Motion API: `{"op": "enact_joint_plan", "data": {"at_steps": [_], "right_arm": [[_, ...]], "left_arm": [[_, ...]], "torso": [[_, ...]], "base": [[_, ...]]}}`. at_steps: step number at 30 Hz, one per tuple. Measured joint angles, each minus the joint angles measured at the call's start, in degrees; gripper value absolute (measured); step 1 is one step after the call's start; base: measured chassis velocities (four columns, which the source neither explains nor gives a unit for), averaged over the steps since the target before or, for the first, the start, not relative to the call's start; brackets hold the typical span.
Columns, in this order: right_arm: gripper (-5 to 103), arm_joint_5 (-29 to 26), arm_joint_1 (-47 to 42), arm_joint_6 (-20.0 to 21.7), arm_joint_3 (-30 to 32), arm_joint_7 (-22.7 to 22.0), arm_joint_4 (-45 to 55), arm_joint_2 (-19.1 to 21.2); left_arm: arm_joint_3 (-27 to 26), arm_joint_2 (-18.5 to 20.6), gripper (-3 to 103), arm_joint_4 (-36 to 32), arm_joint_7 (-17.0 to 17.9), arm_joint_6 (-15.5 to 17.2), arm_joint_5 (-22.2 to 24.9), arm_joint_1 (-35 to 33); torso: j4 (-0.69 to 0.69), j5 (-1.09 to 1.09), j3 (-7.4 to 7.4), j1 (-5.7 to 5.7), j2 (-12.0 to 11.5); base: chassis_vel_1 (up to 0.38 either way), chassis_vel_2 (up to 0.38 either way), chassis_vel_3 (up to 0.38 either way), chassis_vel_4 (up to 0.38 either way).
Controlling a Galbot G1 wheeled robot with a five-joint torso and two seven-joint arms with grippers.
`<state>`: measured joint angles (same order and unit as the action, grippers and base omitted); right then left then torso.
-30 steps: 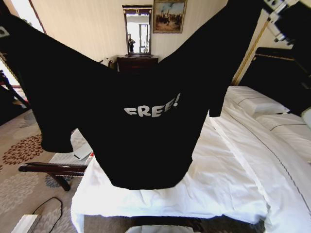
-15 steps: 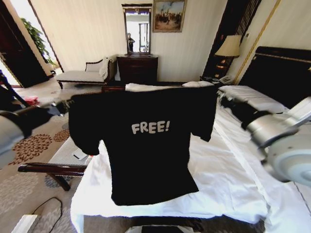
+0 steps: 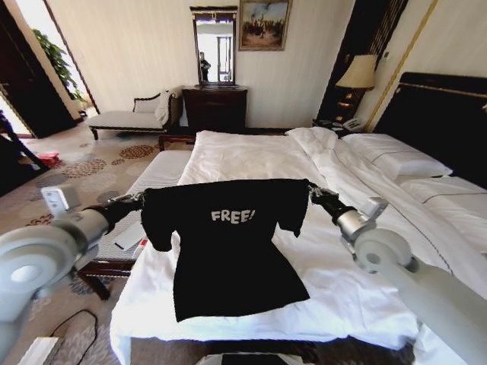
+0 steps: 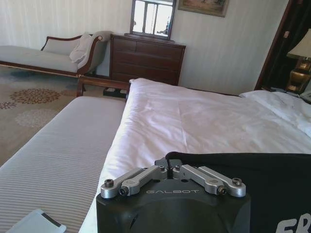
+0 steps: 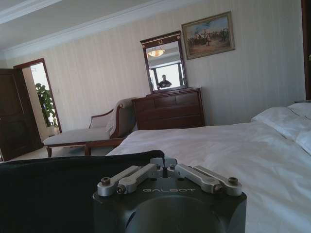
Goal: Fold the clothes on the bed.
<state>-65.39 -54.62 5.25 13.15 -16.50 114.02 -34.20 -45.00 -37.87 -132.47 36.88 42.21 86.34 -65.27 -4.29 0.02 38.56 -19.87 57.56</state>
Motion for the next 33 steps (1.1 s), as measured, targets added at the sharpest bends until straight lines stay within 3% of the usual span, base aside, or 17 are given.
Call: {"op": "enact_joint_plan", "data": {"at_steps": [1, 3, 6, 11, 16, 25, 27, 33], "right_arm": [[0, 1.2, 4.3, -1.2, -4.0, 1.2, -4.3, -2.0], [0, 1.7, 6.3, -1.8, -5.8, 1.6, -6.1, -3.0], [0, 3.4, 15.1, -3.7, -12.7, 2.4, -13.9, -7.3], [0, 5.4, 22.0, -5.5, -18.9, 3.0, -23.4, -12.5], [0, 8.7, 29.0, -9.0, -25.6, 5.4, -36.9, -18.6], [0, 12.0, 36.2, -12.9, -28.3, 7.5, -53.0, -25.6], [0, 12.7, 38.7, -14.0, -28.4, 7.5, -57.9, -28.6], [0, 13.5, 41.1, -14.9, -28.4, 7.5, -63.0, -32.6]], "left_arm": [[3.2, -0.8, 0, 3.6, -1.1, 0.0, -2.2, 2.9], [4.7, -1.2, 0, 5.2, -1.4, 0.0, -2.9, 4.3], [13.0, -3.6, 0, 14.2, -3.2, 0.0, -7.1, 12.0], [19.5, -6.2, 0, 21.8, -5.0, -0.4, -11.2, 18.6], [26.3, -11.2, 0, 32.4, -6.6, -1.0, -15.4, 26.7], [34.0, -17.3, 0, 44.6, -7.7, -1.7, -19.1, 36.6], [35.9, -19.2, 0, 48.3, -8.3, -2.0, -20.9, 39.7], [37.9, -21.9, 0, 53.2, -8.8, -2.7, -23.1, 43.3]], "torso": [[0.01, -0.02, 0.0, 0.0, 0.0], [0.01, -0.04, 0.0, 0.0, 0.0], [-0.02, -0.04, 0.0, -0.01, 0.0], [-0.02, -0.02, 0.01, -0.02, 0.0], [-0.01, -0.01, 0.0, -0.01, 0.0], [-0.04, -0.01, 0.01, -0.02, 0.0], [-0.04, -0.01, 0.0, 0.0, 0.0], [0.01, -0.02, 0.0, 0.0, 0.0]], "base": [[0.0, 0.0, 0.0, 0.0], [0.0, 0.0, 0.0, 0.0], [0.0, 0.0, 0.0, 0.0], [0.0, 0.0, 0.0, 0.0], [0.0, 0.0, 0.0, 0.0], [0.0, 0.0, 0.0, 0.0], [0.0, 0.0, 0.0, 0.0], [0.0, 0.0, 0.0, 0.0]]}}
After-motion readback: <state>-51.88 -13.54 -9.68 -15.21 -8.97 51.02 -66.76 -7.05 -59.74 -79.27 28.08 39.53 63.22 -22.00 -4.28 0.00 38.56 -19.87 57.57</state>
